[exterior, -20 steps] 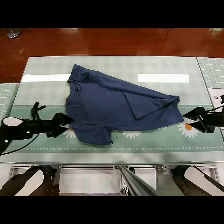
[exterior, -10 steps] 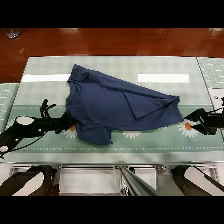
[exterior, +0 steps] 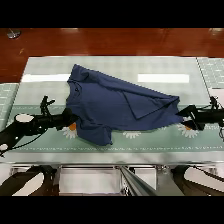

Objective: Fold the shirts.

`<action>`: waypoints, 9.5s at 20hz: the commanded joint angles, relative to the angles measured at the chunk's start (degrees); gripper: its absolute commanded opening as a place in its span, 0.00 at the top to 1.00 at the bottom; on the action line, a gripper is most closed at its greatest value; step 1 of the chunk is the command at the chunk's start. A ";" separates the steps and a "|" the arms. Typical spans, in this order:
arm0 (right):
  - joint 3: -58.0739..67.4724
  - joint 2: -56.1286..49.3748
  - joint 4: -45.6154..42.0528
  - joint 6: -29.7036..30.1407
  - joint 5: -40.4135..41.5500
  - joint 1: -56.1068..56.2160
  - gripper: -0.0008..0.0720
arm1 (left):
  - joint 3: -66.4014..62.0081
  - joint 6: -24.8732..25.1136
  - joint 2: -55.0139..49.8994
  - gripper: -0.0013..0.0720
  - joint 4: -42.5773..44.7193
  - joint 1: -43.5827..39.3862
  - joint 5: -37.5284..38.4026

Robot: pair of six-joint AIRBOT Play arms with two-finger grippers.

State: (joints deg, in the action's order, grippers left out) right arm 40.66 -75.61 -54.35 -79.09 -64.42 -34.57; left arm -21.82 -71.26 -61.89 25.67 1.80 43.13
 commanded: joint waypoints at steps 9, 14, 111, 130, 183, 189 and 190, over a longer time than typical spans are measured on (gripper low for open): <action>18.91 -3.30 1.88 0.85 -5.77 11.30 0.96 | -13.90 1.88 1.16 0.94 -1.31 0.44 4.70; 48.41 6.91 2.05 -4.33 -7.17 12.66 0.96 | -48.52 -0.74 5.22 0.94 3.61 5.46 7.74; -14.25 17.62 -10.10 -4.17 -6.95 4.28 0.12 | 7.85 8.22 4.61 0.94 8.70 17.09 15.63; 12.55 3.13 -2.67 -1.16 -2.16 14.56 0.96 | -19.76 3.65 -0.57 0.94 16.15 15.30 18.82; 10.54 39.82 -7.30 -12.02 -12.39 22.18 0.96 | -67.28 -15.65 -46.56 0.95 22.36 -46.51 9.62; 10.54 40.17 -4.04 -12.59 -12.87 22.18 0.96 | -79.12 -17.79 -55.32 0.94 17.57 -56.59 12.85; 10.58 40.17 -4.00 -12.61 -13.00 22.18 0.96 | -80.48 -17.81 -54.93 0.94 17.57 -56.06 13.33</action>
State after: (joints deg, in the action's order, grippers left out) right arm 51.37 -36.16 -59.20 -91.09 -77.19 -12.43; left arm -97.32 -88.01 -114.43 44.53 -51.86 54.43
